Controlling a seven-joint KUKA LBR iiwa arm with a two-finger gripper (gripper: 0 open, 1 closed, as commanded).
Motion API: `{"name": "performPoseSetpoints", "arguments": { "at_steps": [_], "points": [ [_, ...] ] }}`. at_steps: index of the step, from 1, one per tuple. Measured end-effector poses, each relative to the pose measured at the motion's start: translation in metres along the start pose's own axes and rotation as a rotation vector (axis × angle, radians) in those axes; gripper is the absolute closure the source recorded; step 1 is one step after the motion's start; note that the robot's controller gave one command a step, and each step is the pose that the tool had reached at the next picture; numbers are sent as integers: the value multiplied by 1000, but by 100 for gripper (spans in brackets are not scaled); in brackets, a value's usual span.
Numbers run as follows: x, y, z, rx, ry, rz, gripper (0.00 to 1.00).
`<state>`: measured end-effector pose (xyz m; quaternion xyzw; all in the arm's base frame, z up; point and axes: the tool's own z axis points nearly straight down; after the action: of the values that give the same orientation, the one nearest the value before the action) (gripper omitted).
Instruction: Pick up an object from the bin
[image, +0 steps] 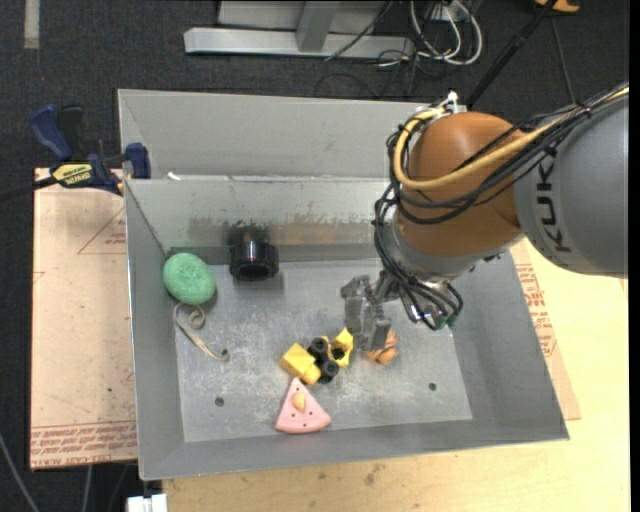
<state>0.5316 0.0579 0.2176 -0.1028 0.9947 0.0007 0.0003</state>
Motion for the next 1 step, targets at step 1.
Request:
{"name": "performPoseSetpoints", "arguments": {
  "at_steps": [1],
  "points": [
    [-28,-8,17,1,0,25,0]
  ]
}}
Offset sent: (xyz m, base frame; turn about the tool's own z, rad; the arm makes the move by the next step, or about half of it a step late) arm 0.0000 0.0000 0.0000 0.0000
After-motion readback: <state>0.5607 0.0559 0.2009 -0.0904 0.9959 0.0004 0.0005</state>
